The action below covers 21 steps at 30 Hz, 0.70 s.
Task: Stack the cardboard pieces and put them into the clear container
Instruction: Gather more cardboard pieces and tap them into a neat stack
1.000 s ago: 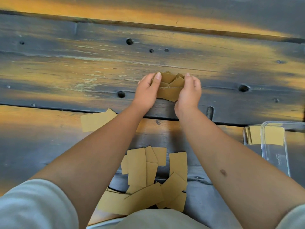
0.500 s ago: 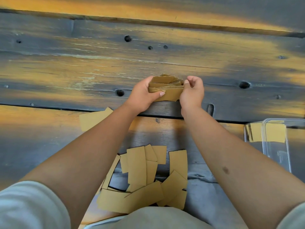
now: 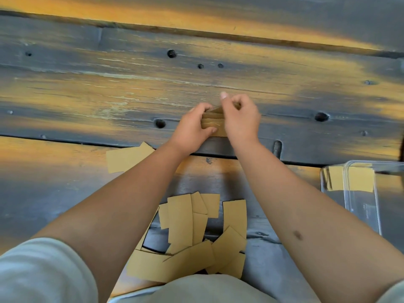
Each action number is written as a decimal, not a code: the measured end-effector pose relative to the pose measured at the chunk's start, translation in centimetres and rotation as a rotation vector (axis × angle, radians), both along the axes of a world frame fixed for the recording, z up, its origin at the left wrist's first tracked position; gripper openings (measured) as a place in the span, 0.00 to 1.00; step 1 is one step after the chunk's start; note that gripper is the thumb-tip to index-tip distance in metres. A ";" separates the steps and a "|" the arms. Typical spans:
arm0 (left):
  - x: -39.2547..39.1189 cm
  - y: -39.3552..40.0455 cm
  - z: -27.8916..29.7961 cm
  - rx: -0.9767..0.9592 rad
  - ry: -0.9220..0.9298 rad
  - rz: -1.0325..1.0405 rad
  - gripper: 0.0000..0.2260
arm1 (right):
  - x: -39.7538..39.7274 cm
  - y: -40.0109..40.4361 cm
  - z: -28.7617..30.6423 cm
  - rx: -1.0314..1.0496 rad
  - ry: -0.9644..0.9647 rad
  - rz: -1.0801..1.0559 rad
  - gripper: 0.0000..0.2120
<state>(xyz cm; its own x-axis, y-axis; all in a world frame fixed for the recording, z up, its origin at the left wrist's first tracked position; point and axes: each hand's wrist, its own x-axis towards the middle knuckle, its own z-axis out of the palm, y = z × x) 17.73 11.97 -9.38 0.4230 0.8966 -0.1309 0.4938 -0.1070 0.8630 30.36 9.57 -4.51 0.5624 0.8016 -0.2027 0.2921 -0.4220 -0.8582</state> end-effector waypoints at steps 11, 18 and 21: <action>-0.1 -0.7 0.1 0.174 0.137 -0.092 0.36 | 2.7 -1.5 -3.5 -0.057 0.069 0.049 0.13; -0.5 -1.0 0.5 0.392 0.303 -0.261 0.32 | 2.4 -1.5 -4.0 -0.136 -0.184 0.247 0.15; -0.6 -1.2 0.5 0.382 0.415 -0.238 0.24 | 2.3 -2.1 -4.0 -0.111 -0.197 0.281 0.19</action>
